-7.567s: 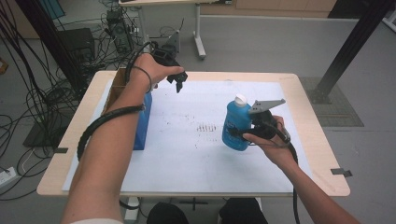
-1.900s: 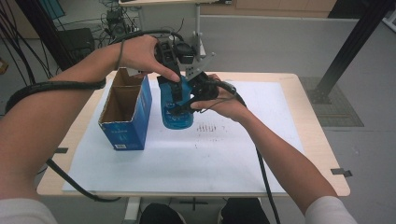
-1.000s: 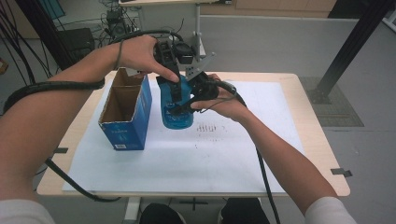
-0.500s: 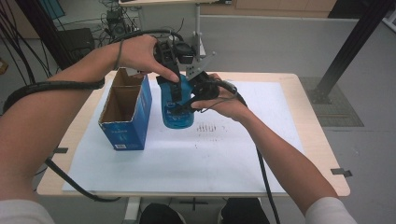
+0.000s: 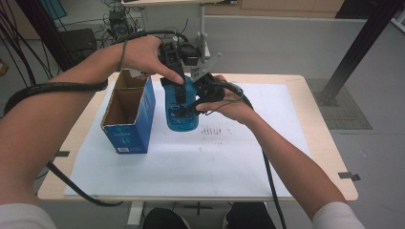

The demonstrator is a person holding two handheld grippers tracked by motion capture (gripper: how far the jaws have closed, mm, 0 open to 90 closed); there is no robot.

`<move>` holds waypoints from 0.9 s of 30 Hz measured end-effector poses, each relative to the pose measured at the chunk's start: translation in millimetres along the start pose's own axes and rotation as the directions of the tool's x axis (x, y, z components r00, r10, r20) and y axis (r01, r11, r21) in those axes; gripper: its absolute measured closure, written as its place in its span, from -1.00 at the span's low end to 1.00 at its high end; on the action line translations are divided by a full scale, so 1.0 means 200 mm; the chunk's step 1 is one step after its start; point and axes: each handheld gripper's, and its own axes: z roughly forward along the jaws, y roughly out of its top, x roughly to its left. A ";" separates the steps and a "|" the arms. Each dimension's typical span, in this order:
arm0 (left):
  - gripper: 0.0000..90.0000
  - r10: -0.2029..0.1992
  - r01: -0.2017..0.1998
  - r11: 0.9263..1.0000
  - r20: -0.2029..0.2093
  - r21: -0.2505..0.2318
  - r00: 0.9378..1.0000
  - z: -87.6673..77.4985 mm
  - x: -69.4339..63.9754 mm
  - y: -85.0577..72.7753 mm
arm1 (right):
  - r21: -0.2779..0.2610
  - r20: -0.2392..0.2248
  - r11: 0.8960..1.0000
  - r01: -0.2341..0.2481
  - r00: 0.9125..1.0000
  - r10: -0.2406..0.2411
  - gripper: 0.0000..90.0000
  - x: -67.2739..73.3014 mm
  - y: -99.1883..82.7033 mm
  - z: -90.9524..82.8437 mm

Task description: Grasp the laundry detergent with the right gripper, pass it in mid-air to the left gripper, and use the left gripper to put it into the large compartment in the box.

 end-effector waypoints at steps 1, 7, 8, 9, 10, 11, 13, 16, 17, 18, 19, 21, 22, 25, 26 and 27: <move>-0.83 -0.005 0.005 1.000 0.000 -0.004 1.000 0.00 0.00 0.00 | 0.001 -0.001 1.000 0.005 1.000 -0.005 -0.01 0.00 0.00 0.00; -0.77 0.005 -0.005 1.000 0.000 0.002 1.000 0.01 0.00 0.01 | 0.004 -0.007 1.000 0.011 1.000 -0.011 -0.01 0.01 0.00 0.01; -0.74 0.006 -0.006 1.000 0.000 0.003 1.000 0.01 0.00 0.01 | 0.003 -0.008 1.000 0.012 1.000 -0.012 -0.01 0.01 0.00 0.01; -0.73 0.009 -0.009 1.000 0.001 0.005 1.000 0.01 0.00 0.01 | -0.001 -0.011 1.000 0.021 1.000 -0.021 -0.01 0.01 0.00 0.01; -0.68 0.010 -0.010 1.000 0.000 0.007 1.000 0.01 0.00 0.01 | -0.001 -0.010 1.000 0.023 1.000 -0.023 -0.01 0.01 0.00 0.01; -0.65 0.011 -0.011 1.000 -0.001 0.010 1.000 0.01 0.00 0.01 | 0.000 -0.010 1.000 0.023 1.000 -0.023 -0.01 0.01 0.00 0.01; -0.59 0.017 -0.017 1.000 0.001 0.011 1.000 0.02 -0.01 0.01 | -0.001 -0.010 1.000 0.022 1.000 -0.022 -0.01 0.01 0.00 0.01; -0.50 0.016 -0.016 1.000 0.003 0.010 1.000 0.01 0.00 0.01 | 0.000 -0.010 1.000 0.027 1.000 -0.027 -0.01 0.01 0.00 0.00; -0.46 0.017 -0.017 1.000 0.005 0.011 1.000 0.01 0.00 0.02 | 0.000 -0.010 1.000 0.027 1.000 -0.027 -0.01 0.01 0.00 0.00; -0.41 0.017 -0.017 1.000 0.006 0.012 1.000 0.01 0.00 0.02 | 0.002 -0.009 1.000 0.029 1.000 -0.029 -0.01 0.01 0.00 0.00; -0.40 0.022 -0.022 1.000 0.006 0.013 1.000 0.01 0.00 0.02 | 0.002 -0.008 1.000 0.030 1.000 -0.030 -0.01 0.01 0.00 0.00; -0.35 0.026 -0.026 1.000 0.014 0.011 1.000 0.01 -0.01 0.02 | 0.002 -0.004 1.000 0.029 1.000 -0.029 -0.01 0.01 0.00 0.00; -0.31 0.029 -0.029 1.000 0.018 0.012 0.999 0.01 -0.01 0.02 | 0.002 -0.004 1.000 0.027 1.000 -0.027 -0.01 0.01 0.00 0.00; -0.23 0.034 -0.034 0.999 0.020 0.009 0.999 0.01 -0.01 0.03 | 0.006 -0.002 1.000 0.025 1.000 -0.025 -0.01 0.01 0.00 -0.01; -0.23 0.034 -0.035 0.999 0.020 0.009 0.999 0.01 -0.01 0.03 | 0.005 0.000 1.000 0.026 1.000 -0.026 -0.01 0.01 0.00 -0.01; -0.22 0.035 -0.035 0.999 0.020 0.009 0.999 0.01 -0.01 0.03 | 0.005 0.000 1.000 0.025 1.000 -0.025 -0.01 0.01 0.00 -0.01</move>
